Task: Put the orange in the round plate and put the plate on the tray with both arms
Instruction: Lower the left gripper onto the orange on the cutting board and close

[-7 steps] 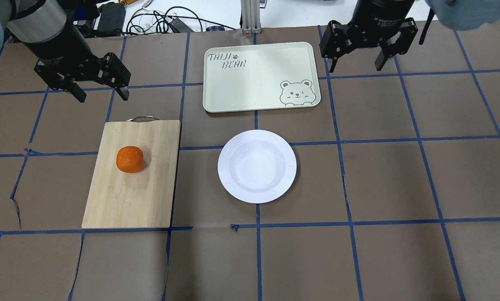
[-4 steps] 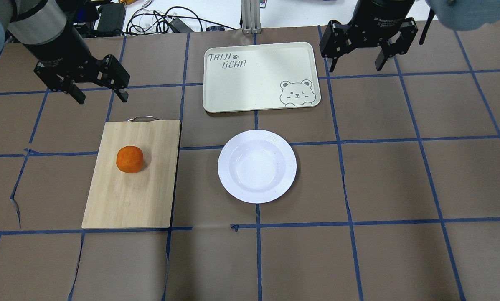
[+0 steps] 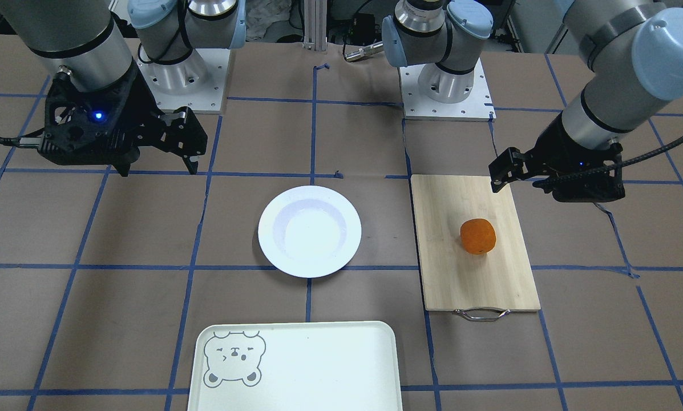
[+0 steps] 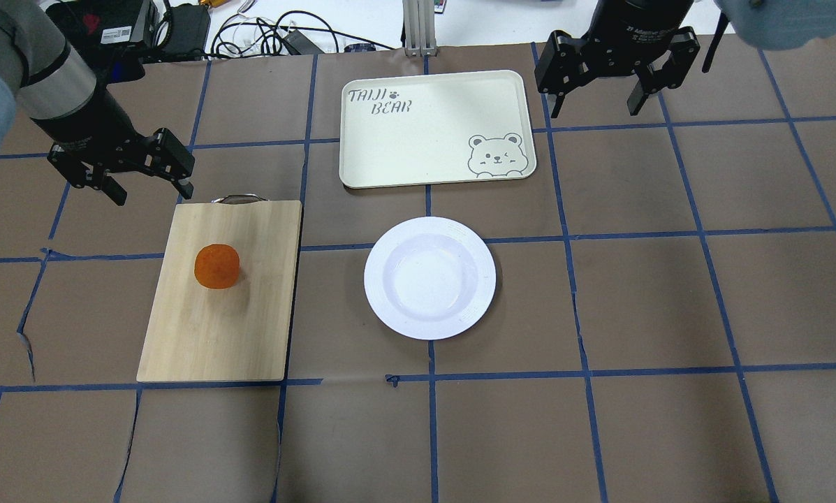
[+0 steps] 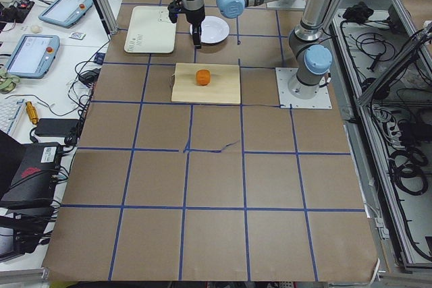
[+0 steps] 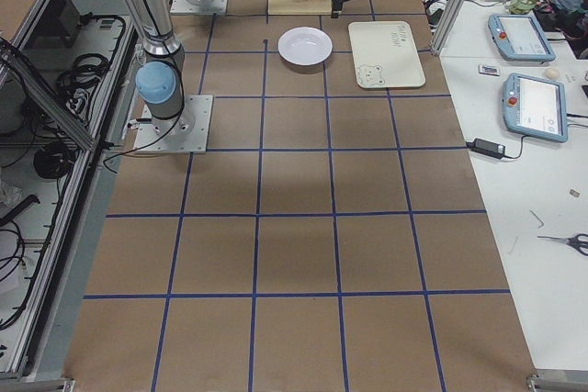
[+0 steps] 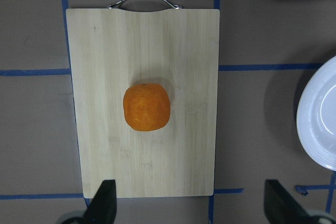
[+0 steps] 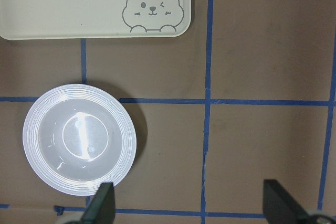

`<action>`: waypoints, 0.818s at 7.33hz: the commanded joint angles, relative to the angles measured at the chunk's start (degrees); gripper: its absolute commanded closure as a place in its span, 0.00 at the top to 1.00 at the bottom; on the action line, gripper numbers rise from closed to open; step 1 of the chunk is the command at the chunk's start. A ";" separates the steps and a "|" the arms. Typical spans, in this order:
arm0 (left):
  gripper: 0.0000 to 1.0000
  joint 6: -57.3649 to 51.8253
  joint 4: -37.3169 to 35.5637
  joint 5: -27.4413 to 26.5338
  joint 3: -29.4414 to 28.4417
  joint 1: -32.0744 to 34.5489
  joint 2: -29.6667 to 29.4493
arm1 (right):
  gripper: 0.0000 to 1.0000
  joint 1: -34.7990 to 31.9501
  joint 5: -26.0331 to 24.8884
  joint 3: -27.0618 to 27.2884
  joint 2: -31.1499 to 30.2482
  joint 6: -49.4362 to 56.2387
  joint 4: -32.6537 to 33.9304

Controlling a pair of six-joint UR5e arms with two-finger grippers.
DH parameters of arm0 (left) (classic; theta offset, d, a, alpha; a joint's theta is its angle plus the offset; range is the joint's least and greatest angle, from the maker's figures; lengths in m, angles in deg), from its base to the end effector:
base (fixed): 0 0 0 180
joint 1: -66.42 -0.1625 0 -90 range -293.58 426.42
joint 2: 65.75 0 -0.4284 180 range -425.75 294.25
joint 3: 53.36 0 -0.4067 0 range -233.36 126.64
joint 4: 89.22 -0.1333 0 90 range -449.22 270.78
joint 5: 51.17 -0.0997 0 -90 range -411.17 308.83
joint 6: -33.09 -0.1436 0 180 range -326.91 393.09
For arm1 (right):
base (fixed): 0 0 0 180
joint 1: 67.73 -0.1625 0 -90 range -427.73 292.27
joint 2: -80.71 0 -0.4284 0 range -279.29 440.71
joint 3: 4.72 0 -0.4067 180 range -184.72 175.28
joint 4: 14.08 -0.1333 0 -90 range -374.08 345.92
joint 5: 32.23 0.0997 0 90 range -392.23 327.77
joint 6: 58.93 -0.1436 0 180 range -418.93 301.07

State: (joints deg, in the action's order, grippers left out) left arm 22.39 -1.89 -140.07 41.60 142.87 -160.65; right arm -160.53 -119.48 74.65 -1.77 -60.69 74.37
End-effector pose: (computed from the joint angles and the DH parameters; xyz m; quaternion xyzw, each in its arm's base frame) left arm -0.0109 -0.5357 0.3648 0.0254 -0.9977 -0.0593 0.0225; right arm 0.1677 -0.5582 0.4686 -0.0094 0.9996 -0.0126 0.0245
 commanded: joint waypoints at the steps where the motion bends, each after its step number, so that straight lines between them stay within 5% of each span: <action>1: 1.00 0.33 -0.93 0.22 3.37 -1.22 -2.21 | 1.00 -0.10 -0.03 0.08 0.04 0.00 -0.12; 4: 1.00 -0.28 -16.27 -0.04 11.62 -1.22 -7.31 | 1.00 -0.36 0.76 0.08 -0.05 -0.09 -0.12; 6: 1.00 0.06 -17.36 -0.13 12.27 -1.30 -10.38 | 1.00 -0.36 0.77 0.08 0.04 -0.09 0.06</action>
State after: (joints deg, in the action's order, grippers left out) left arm 22.30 -17.81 -140.16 53.16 141.63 -169.03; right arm -160.86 -118.75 74.73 -1.75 -60.77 74.33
